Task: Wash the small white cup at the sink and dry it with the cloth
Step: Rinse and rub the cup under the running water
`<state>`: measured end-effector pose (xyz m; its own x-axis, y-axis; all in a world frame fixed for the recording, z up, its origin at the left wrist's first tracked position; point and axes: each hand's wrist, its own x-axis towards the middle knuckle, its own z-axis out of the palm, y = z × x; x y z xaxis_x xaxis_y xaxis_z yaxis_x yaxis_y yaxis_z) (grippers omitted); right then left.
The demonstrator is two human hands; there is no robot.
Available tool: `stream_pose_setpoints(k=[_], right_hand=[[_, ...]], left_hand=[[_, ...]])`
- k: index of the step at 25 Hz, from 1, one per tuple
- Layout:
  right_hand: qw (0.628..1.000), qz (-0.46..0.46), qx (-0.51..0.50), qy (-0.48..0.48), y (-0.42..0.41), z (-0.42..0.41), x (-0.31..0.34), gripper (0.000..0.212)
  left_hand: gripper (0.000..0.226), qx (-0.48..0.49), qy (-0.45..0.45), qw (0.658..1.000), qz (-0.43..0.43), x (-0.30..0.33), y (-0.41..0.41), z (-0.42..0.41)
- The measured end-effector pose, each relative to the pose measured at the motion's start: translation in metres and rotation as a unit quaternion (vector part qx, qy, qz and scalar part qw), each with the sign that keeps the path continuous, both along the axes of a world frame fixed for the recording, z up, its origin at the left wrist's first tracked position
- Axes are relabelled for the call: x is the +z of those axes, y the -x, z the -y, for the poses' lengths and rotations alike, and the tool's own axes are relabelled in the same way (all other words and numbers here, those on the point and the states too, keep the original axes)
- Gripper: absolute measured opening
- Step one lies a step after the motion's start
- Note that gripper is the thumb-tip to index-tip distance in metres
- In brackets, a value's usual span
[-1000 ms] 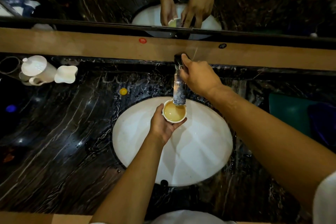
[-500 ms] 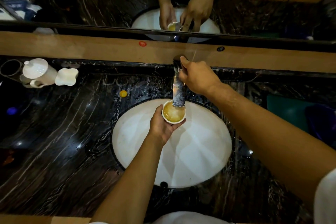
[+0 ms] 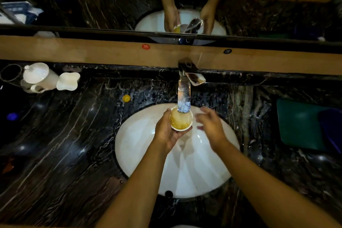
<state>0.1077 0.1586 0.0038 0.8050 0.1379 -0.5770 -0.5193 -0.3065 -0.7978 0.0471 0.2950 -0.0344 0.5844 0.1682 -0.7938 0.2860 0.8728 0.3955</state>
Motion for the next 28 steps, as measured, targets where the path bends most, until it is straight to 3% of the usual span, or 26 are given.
stream_pose_setpoints(k=[3, 8, 10, 14, 16, 18, 20, 24, 28], right_hand=[[0.993, -0.043, 0.044, -0.103, 0.018, -0.014, -0.024, 0.047], [0.996, 0.067, 0.031, 0.051, 0.01, -0.031, -0.049, 0.016], [0.988, 0.105, 0.049, 0.097, 0.005, -0.03, -0.052, 0.017], [0.99, 0.084, 0.076, 0.083, 0.003, -0.032, -0.056, 0.015], [0.994, 0.06, 0.068, 0.054, 0.006, -0.033, -0.056, 0.027], [0.997, 0.047, 0.052, 0.033, 0.009, -0.034, -0.055, 0.037], [0.997, 0.047, 0.042, 0.036, 0.009, -0.032, -0.056, 0.033], [0.978, 0.085, 0.118, 0.146, 0.007, -0.028, -0.056, 0.023], [0.908, 0.144, 0.254, 0.301, 0.002, -0.032, -0.049, 0.032]], left_hand=[[0.024, -0.036, -0.059, 0.997, 0.026, -0.005, 0.0, 0.002], [0.036, -0.06, -0.11, 0.992, 0.011, -0.007, -0.003, 0.003], [0.049, -0.08, -0.118, 0.99, 0.023, -0.006, -0.001, 0.002], [0.054, -0.097, -0.206, 0.974, 0.011, -0.008, 0.001, 0.002], [0.052, -0.074, -0.243, 0.967, -0.007, -0.011, -0.001, 0.004], [0.052, -0.06, -0.254, 0.965, -0.007, -0.014, -0.001, 0.007], [0.047, -0.059, -0.259, 0.964, 0.005, -0.018, 0.002, 0.01], [0.027, -0.058, -0.3, 0.952, -0.031, -0.024, 0.004, 0.012], [0.031, -0.068, -0.353, 0.93, -0.076, -0.019, 0.001, 0.007]])
